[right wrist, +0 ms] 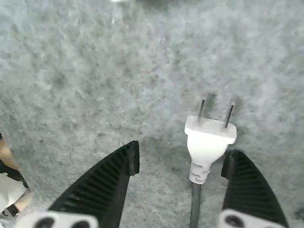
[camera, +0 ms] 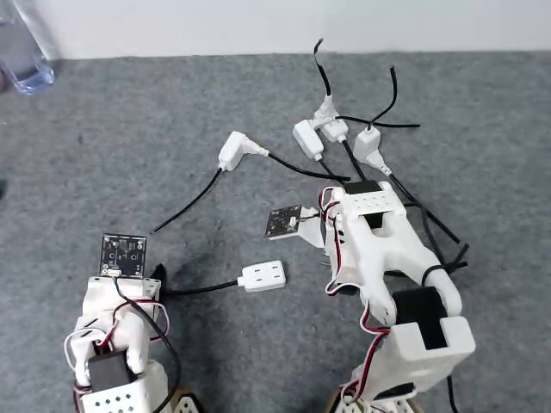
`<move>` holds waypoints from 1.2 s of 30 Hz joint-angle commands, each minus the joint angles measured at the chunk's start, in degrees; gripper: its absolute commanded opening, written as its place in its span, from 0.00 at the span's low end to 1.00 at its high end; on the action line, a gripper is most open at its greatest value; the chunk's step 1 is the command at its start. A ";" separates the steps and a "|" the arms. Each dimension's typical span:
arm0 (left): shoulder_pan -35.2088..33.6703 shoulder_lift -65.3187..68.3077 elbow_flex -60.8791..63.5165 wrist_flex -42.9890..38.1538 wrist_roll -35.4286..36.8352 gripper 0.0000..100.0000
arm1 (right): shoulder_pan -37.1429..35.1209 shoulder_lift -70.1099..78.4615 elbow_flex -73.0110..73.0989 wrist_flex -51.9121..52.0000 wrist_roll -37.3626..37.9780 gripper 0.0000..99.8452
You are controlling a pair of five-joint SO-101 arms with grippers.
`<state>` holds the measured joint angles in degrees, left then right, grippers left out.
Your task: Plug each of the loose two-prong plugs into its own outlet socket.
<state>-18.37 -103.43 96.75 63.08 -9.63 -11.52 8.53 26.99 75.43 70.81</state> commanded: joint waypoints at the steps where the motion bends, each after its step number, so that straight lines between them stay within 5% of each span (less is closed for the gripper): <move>1: 0.00 -0.70 -0.31 -0.97 -0.35 0.22 | -0.04 -0.66 0.09 0.22 1.14 0.28; 36: 0.00 -0.70 -0.31 -0.26 -0.35 0.22 | -4.62 -0.13 3.08 -11.47 -3.69 0.25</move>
<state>-18.37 -103.43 96.75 63.08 -9.63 -14.33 7.56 29.98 66.73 67.74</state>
